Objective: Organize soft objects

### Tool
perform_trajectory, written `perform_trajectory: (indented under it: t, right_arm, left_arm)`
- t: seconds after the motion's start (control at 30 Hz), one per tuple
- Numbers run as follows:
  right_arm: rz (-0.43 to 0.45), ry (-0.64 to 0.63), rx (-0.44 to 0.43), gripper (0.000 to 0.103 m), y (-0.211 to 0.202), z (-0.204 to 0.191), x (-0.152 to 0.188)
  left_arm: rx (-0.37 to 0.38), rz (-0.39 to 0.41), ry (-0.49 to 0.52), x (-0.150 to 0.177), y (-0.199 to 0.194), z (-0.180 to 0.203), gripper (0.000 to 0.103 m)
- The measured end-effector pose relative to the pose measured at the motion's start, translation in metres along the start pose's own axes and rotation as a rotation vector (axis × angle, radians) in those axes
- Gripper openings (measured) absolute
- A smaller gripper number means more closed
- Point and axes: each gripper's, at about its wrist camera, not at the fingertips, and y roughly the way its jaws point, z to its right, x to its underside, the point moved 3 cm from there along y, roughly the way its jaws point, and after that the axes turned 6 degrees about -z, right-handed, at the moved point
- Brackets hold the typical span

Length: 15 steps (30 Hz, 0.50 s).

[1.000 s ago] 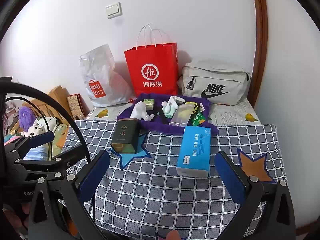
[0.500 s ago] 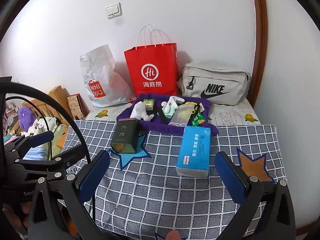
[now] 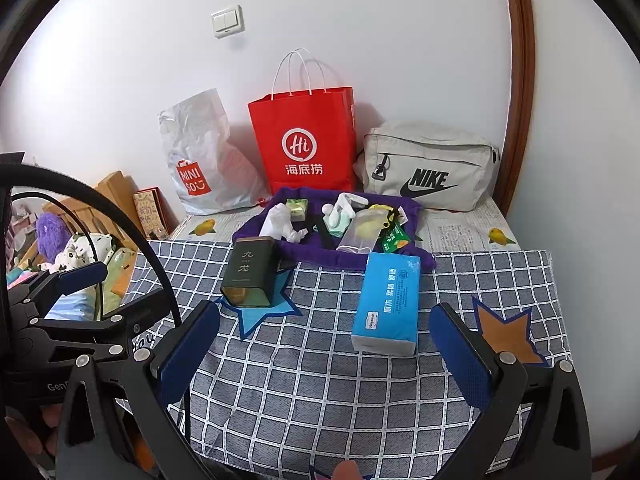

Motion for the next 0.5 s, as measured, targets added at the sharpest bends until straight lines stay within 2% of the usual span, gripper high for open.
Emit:
perform_trajectory:
  t: [0.5]
  right_arm:
    - [0.0,-0.004,-0.001,0.103,-0.0006,0.0011,-0.0007]
  left_arm:
    - [-0.003,0.004,0.001,-0.0002,-0.0005,-0.0002,0.099]
